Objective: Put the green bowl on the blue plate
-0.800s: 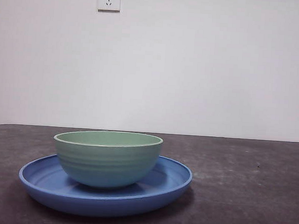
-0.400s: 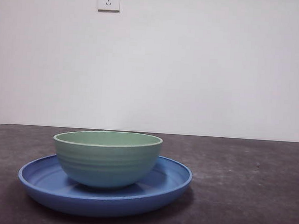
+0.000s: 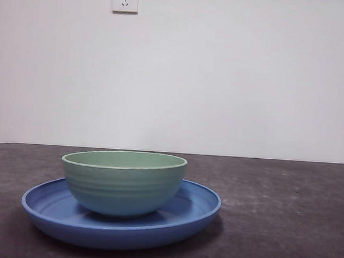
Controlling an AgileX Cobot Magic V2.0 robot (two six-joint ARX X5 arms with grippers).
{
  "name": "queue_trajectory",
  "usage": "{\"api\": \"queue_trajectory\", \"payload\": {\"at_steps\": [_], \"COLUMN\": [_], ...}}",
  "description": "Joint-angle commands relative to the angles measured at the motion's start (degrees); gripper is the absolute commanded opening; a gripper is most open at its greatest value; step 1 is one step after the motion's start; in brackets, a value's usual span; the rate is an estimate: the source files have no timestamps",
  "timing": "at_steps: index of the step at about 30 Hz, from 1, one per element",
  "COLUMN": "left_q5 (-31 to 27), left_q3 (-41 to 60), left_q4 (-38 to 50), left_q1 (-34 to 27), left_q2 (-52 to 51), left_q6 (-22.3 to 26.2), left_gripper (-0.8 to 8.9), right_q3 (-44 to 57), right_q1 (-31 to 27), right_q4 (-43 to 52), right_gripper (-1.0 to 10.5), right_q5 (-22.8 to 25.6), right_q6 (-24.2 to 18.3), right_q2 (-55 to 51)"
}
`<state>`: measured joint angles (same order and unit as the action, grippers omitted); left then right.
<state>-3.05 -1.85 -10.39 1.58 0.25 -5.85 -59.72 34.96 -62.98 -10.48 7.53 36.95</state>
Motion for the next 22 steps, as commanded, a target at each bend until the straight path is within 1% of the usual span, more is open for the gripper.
{"api": "queue_trajectory", "payload": {"at_steps": [1,22], "left_q5": [-0.15,-0.15], "left_q3": [1.18,1.18], "left_q4": [-0.33,-0.33], "left_q1": [0.04,0.04], "left_q2": [-0.09,-0.07], "left_q6": [0.42,0.42], "left_gripper": [0.08,0.08], "right_q3": [-0.31,0.35], "right_q1": [0.52,0.48], "right_q4": [0.37,1.33], "right_gripper": [0.2,0.2], "right_q5": [0.02,0.37], "right_q6": [-0.5,-0.5], "right_q2": [0.33,0.28]}}
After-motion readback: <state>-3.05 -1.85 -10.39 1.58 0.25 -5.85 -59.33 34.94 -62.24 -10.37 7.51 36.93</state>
